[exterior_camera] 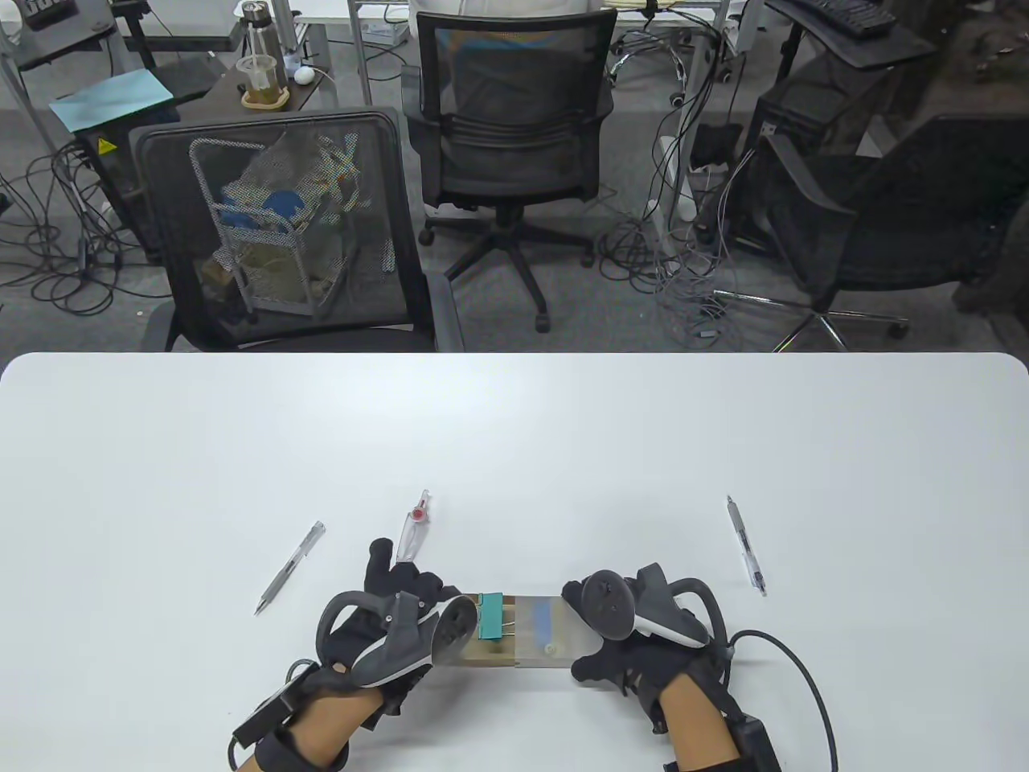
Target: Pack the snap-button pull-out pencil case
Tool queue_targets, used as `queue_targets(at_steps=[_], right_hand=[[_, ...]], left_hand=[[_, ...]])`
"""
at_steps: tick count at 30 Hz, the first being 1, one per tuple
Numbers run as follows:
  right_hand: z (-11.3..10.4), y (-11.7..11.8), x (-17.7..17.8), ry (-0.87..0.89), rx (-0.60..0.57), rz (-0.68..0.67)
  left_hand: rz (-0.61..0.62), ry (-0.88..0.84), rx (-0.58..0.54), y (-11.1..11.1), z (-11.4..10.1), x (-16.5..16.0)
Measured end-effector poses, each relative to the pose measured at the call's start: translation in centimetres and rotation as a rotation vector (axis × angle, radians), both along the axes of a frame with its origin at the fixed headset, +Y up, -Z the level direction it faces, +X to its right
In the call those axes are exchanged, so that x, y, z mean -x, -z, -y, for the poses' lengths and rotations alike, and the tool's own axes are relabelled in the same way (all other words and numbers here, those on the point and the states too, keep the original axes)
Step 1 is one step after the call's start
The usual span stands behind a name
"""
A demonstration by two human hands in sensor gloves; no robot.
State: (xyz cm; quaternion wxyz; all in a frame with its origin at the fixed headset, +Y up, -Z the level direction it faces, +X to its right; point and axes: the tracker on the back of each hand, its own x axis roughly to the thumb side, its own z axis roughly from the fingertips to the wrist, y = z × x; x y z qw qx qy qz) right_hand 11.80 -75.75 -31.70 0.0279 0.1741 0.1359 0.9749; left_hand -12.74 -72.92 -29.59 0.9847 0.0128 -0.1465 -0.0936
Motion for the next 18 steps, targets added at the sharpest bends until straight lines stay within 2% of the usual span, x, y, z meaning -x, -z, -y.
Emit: queue_targets(at_steps=[5, 9, 18], right_hand=[[0.1, 0.1, -0.2, 0.019, 0.007, 0.005], [0.1, 0.1, -0.3, 0.031, 0.01, 0.005], [0.1, 0.1, -0.3, 0.035, 0.014, 0.004]], left_hand=[[0.003, 0.057, 0.046, 0.6, 1.0, -1.1], [0.021, 0.038, 0.066, 1.0, 1.4, -1.9], [0.002, 0.083, 0.076, 1.3, 2.0, -2.5]])
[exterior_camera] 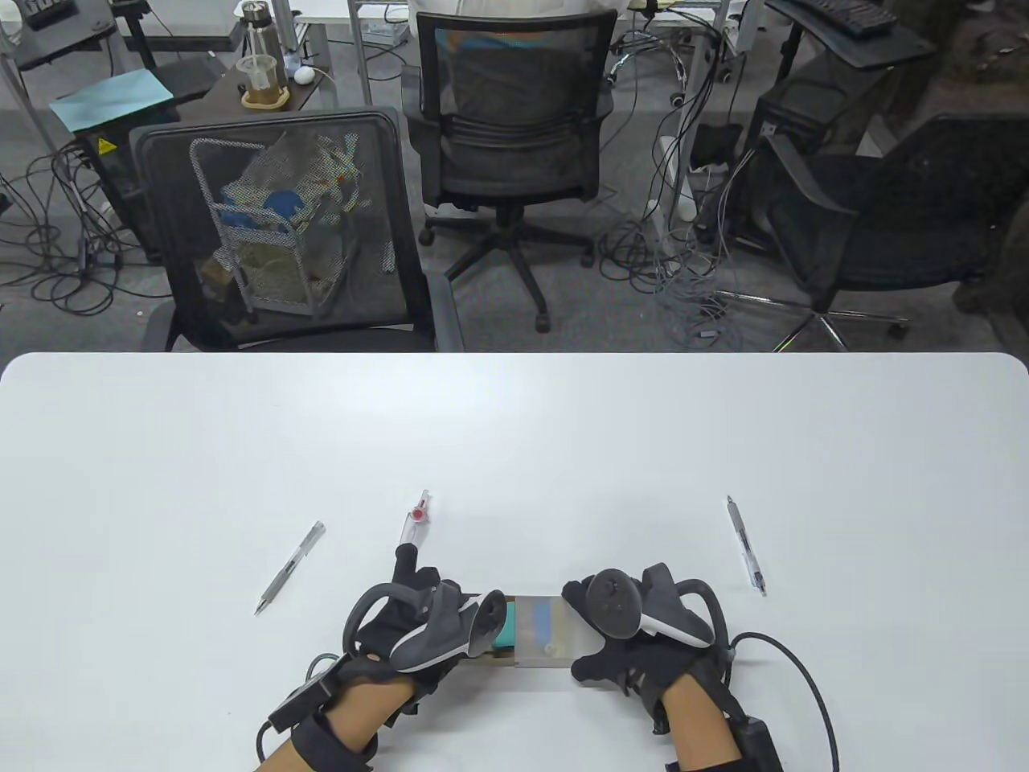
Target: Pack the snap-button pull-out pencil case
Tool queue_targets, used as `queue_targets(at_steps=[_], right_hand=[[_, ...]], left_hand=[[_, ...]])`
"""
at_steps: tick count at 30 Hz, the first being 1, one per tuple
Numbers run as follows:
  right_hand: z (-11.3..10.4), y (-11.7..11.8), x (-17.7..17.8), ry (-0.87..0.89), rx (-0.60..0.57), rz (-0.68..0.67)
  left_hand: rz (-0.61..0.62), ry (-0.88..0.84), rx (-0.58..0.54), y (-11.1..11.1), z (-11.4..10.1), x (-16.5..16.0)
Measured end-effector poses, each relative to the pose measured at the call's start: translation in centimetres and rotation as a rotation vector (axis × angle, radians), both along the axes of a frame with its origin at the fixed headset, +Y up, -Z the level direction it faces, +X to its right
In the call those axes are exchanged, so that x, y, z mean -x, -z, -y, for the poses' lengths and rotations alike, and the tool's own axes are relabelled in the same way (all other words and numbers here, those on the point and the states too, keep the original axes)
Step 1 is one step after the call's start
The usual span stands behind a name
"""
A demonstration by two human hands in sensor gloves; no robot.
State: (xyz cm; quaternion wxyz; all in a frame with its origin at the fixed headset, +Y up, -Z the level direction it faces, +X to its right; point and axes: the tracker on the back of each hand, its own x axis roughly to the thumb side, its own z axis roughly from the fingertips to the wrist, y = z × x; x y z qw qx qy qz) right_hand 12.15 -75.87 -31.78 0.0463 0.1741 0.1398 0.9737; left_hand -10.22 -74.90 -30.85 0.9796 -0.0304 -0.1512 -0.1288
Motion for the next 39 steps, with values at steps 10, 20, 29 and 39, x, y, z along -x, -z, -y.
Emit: queue_targets(at_steps=[10, 20, 29, 39], right_hand=[[0.0, 0.0, -0.2, 0.012, 0.008, -0.005], [0.1, 0.1, -0.3, 0.024, 0.009, -0.006], [0.2, 0.1, -0.5, 0.034, 0.024, -0.005], [0.2, 0.1, -0.5, 0.036, 0.035, -0.001]], left_hand=[[-0.001, 0.075, 0.023, 0.1, 0.4, -1.2], [0.031, 0.048, -0.01, 0.1, 0.6, -3.0], [0.041, 0.08, -0.05, -0.2, 0.8, -4.3], [0.03, -0.017, 0.011, -0.2, -0.9, -2.0]])
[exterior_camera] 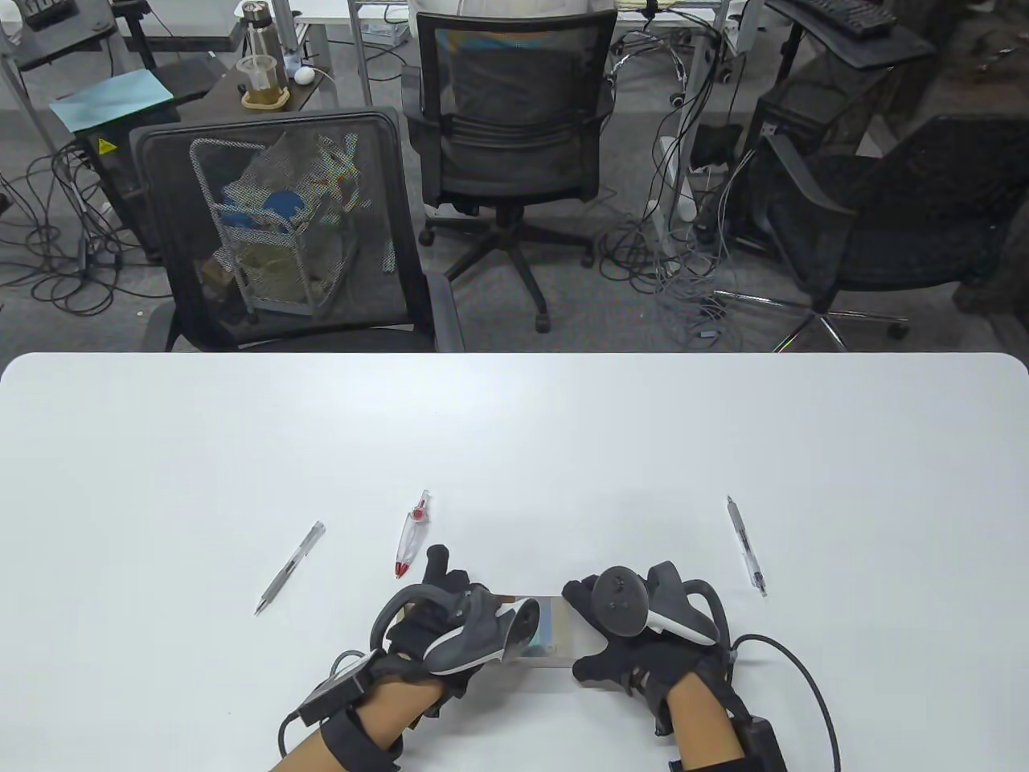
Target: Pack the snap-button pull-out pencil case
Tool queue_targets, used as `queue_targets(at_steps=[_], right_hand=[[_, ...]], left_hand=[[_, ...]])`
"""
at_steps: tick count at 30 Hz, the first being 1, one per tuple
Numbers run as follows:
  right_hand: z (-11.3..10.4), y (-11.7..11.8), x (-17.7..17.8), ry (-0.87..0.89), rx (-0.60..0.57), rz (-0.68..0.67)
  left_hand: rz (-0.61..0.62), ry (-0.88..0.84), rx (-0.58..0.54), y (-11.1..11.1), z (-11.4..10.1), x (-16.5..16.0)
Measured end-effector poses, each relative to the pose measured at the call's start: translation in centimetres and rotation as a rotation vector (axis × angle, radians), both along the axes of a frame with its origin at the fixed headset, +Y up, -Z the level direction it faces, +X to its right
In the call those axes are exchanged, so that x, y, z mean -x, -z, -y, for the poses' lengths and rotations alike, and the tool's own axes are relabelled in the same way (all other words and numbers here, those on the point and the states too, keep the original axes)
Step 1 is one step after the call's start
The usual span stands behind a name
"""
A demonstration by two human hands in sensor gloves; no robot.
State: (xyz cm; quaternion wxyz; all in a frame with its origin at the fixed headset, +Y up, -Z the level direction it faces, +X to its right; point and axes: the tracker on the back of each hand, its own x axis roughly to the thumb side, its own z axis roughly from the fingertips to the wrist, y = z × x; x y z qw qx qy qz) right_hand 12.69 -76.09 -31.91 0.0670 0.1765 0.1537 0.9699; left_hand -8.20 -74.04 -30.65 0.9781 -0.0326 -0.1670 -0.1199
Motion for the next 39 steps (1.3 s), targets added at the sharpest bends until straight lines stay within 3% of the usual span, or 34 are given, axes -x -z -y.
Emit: queue_targets(at_steps=[4, 9, 13, 18, 23, 28, 39], right_hand=[[0.0, 0.0, 0.0, -0.006, 0.002, -0.001], [0.0, 0.0, 0.0, -0.004, 0.007, -0.002], [0.0, 0.0, 0.0, -0.006, 0.008, -0.002], [0.1, 0.0, -0.1, -0.001, 0.011, -0.002], [0.1, 0.1, -0.1, 0.004, 0.015, -0.004], [0.1, 0.1, -0.2, 0.003, 0.015, -0.003], [0.2, 0.1, -0.2, 0.007, 0.016, -0.002]], left_hand=[[-0.079, -0.151, -0.018, 0.5, -2.7, 3.7], [-0.32, -0.313, -0.005, 2.5, -5.0, 11.1], [-0.532, -0.378, 0.038, 4.1, -4.5, 16.5], [-0.724, -0.301, 0.102, 5.5, -1.8, 21.8], [-0.824, -0.217, 0.194, 5.9, 0.6, 23.9], [-0.852, -0.147, 0.215, 6.0, 2.1, 24.1], [-0.873, -0.191, 0.197, 6.0, 2.5, 24.5]])
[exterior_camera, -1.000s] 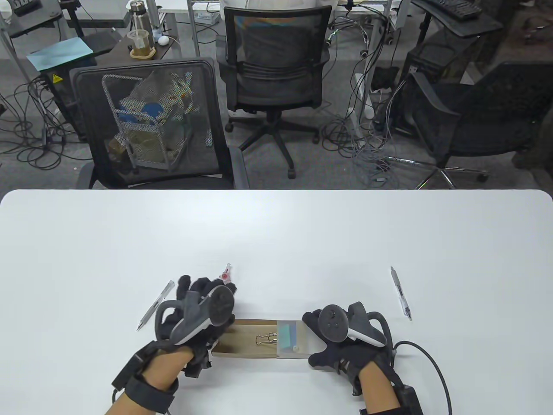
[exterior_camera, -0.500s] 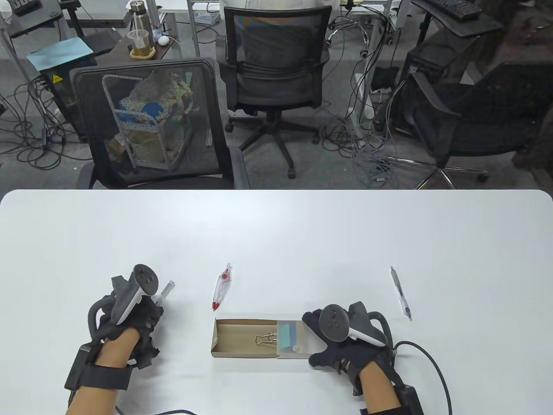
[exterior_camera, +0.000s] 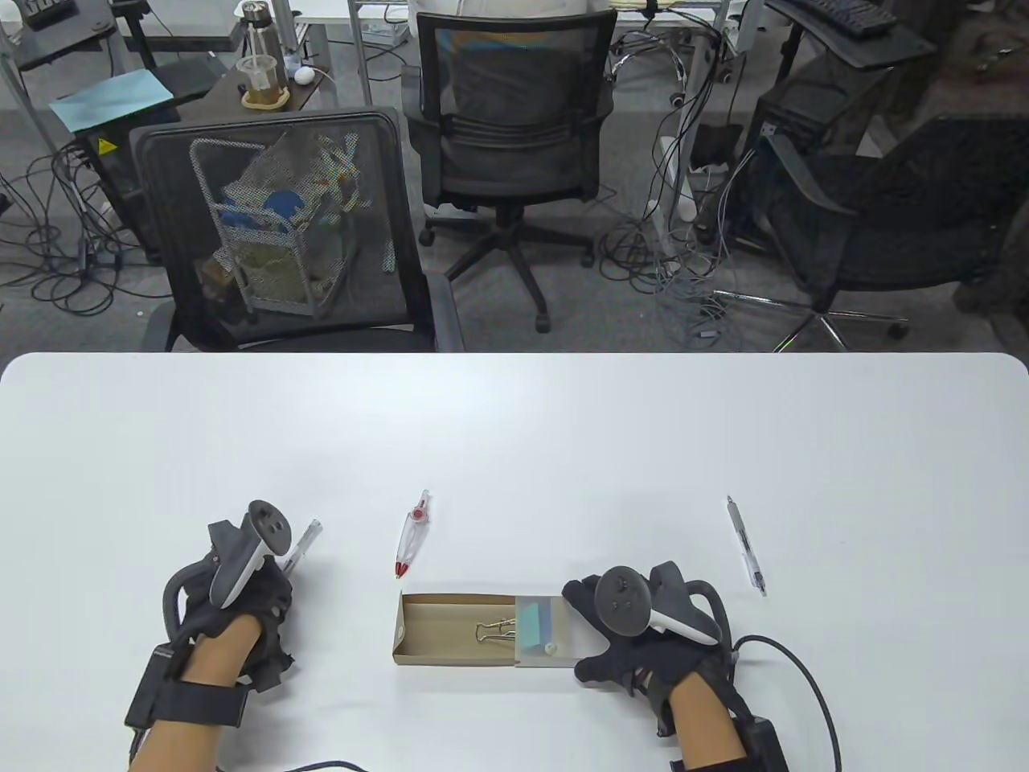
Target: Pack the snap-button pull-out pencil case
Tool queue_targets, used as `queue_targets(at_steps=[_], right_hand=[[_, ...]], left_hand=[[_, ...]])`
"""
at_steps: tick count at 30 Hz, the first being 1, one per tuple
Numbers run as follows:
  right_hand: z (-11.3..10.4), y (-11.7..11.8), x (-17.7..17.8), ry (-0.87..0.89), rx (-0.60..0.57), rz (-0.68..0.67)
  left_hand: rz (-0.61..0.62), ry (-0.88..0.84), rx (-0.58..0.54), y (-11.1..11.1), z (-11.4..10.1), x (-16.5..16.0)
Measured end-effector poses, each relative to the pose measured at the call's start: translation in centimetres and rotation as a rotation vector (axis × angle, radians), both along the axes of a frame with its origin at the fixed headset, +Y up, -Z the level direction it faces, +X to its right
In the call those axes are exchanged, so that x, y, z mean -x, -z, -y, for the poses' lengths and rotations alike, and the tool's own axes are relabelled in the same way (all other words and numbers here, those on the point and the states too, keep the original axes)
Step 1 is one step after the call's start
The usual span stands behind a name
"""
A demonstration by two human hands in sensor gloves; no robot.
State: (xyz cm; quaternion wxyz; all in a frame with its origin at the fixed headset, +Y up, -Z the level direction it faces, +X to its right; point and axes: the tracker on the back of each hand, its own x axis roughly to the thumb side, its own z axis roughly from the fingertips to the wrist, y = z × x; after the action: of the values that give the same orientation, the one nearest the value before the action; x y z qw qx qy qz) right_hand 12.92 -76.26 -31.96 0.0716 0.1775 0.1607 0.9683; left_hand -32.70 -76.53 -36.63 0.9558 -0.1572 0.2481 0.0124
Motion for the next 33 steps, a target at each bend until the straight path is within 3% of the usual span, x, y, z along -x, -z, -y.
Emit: queue_targets(at_steps=[4, 8, 15, 18, 24, 33], right_hand=[[0.0, 0.0, 0.0, 0.001, 0.001, 0.0], [0.0, 0.0, 0.0, 0.002, 0.003, 0.0], [0.1, 0.0, -0.1, 0.002, 0.002, 0.0], [0.1, 0.0, 0.0, 0.003, 0.002, 0.0], [0.1, 0.0, 0.0, 0.003, 0.0, -0.001], [0.1, 0.0, -0.1, 0.006, 0.002, -0.003]], left_hand=[[0.025, -0.011, -0.046, -0.4, -0.5, -0.1], [0.138, -0.021, -0.147, -1.3, -3.0, -1.9], [0.58, 0.06, -0.259, -4.4, -7.9, -9.3], [0.743, 0.195, -0.299, -6.3, -9.0, -13.4], [0.951, 0.473, -0.231, -8.4, -8.1, -19.8], [1.07, 0.671, -0.104, -8.8, -4.9, -23.7]])
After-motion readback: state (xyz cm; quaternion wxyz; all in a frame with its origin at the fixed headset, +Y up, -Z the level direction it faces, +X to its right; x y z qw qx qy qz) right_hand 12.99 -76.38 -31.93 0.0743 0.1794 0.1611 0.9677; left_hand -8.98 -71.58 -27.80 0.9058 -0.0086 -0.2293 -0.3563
